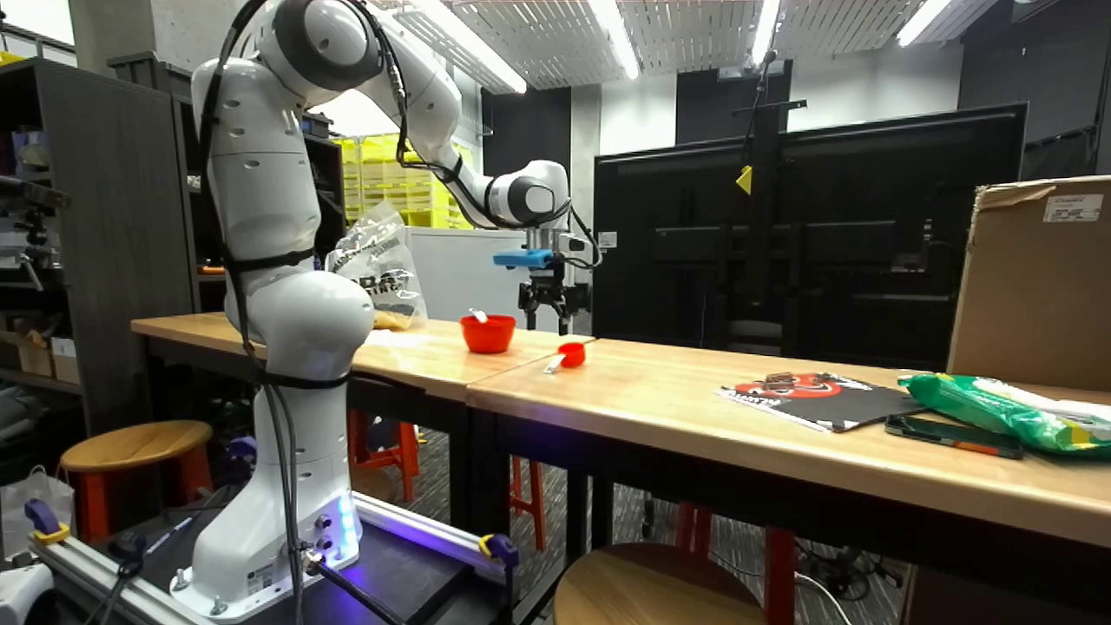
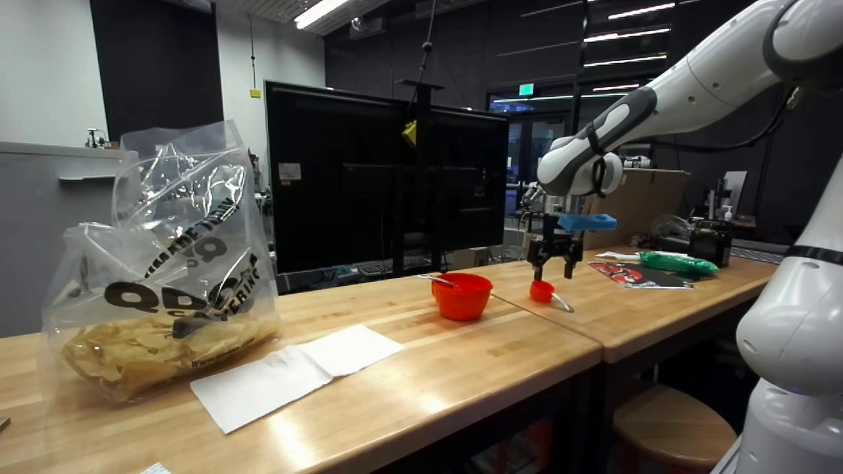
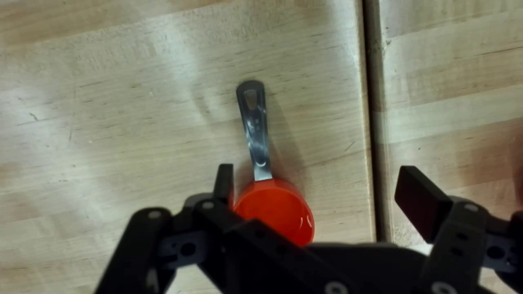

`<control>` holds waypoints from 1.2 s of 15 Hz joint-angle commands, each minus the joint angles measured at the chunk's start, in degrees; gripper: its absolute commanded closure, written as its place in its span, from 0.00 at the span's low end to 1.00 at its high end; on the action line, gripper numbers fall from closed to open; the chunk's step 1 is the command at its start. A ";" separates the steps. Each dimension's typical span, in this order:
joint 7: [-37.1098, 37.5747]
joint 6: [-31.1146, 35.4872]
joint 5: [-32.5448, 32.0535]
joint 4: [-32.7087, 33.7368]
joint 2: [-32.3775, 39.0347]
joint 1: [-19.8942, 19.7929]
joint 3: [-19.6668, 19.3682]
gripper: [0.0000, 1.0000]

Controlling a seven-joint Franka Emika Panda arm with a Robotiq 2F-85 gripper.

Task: Put the measuring cup in the red bowl

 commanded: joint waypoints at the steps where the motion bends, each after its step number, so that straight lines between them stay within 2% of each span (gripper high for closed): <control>1: 0.56 -2.59 1.14 0.49 -1.21 0.23 -0.35 0.00; 10: 0.52 -6.91 1.36 2.65 -1.63 0.15 -0.46 0.00; 12: -2.34 -4.20 0.91 -1.19 -2.52 -1.42 -2.62 0.00; 18: -4.90 -3.56 -0.10 -3.97 -3.06 -3.44 -5.57 0.00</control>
